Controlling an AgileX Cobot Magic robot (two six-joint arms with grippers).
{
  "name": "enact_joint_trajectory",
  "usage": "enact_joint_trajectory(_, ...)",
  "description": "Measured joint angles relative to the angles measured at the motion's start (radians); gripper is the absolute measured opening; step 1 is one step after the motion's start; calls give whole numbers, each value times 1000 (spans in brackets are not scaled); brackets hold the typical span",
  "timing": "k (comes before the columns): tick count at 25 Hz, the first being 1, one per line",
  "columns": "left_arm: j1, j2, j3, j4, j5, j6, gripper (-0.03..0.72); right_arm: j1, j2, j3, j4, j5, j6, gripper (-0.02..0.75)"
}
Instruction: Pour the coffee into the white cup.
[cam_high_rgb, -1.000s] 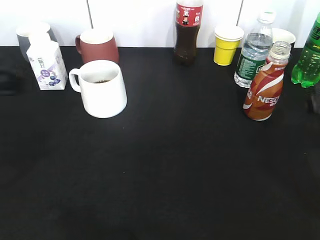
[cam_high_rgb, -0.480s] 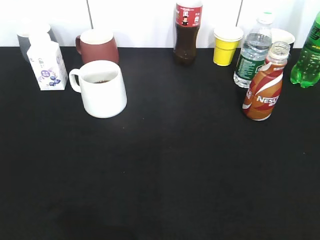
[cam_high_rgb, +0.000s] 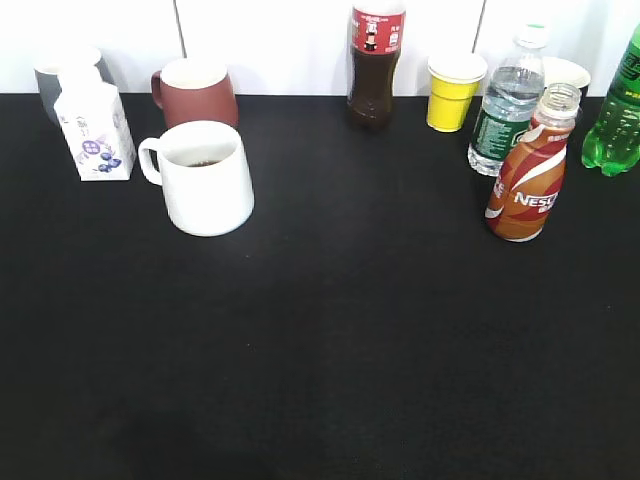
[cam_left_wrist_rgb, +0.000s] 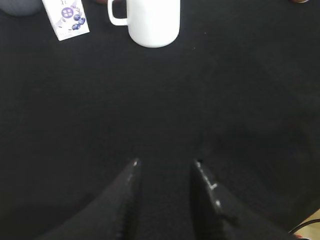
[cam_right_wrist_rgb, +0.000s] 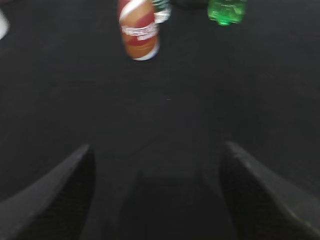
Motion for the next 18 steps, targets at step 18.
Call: enact_joint_trajectory(18, 449, -126, 1, 0, 1, 0, 255, -356, -1, 2, 44, -14, -45, 582)
